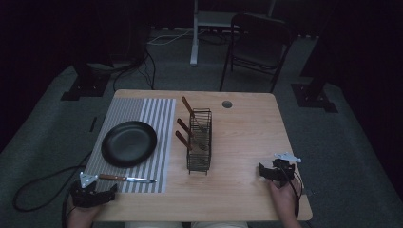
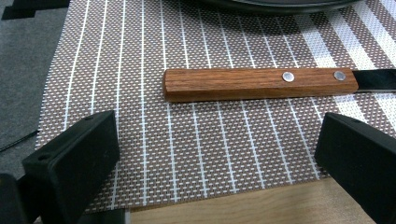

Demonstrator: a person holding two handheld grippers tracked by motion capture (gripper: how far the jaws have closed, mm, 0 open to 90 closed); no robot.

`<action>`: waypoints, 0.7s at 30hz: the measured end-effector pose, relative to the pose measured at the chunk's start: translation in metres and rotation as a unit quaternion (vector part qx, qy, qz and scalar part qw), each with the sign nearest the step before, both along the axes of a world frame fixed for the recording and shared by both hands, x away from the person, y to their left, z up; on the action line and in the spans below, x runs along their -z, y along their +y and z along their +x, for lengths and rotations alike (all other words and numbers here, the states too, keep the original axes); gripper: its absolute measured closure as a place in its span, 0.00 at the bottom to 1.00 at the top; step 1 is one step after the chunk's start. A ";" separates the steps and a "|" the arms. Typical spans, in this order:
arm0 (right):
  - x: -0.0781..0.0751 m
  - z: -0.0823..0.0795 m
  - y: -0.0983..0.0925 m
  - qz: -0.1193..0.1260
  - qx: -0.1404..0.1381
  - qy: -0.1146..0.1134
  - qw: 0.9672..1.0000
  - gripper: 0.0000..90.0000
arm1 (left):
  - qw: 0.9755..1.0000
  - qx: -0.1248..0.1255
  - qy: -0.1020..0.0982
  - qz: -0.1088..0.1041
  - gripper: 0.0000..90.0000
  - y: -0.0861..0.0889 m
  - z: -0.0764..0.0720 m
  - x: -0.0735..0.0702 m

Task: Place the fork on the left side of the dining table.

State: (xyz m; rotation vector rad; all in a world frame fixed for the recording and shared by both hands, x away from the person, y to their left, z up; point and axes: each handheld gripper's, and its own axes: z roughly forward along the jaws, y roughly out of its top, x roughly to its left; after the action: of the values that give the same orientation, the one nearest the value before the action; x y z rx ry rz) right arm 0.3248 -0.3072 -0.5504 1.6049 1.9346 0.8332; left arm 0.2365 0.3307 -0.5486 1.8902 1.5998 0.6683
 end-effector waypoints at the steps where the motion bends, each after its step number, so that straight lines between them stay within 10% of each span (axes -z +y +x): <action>1: 0.000 0.000 0.000 0.000 0.000 0.000 1.000 0.13 | 1.000 0.000 -0.002 -0.001 0.00 0.000 0.000 0.000; 21: 0.000 0.000 0.000 0.000 0.000 0.000 1.000 0.13 | 1.000 0.009 0.019 0.003 0.01 0.002 0.002 -0.004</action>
State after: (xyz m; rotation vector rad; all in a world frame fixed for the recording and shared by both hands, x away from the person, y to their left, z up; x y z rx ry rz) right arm 0.3248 -0.3072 -0.5503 1.6050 1.9345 0.8331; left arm 0.2383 0.3323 -0.5445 1.9306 1.6035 0.6345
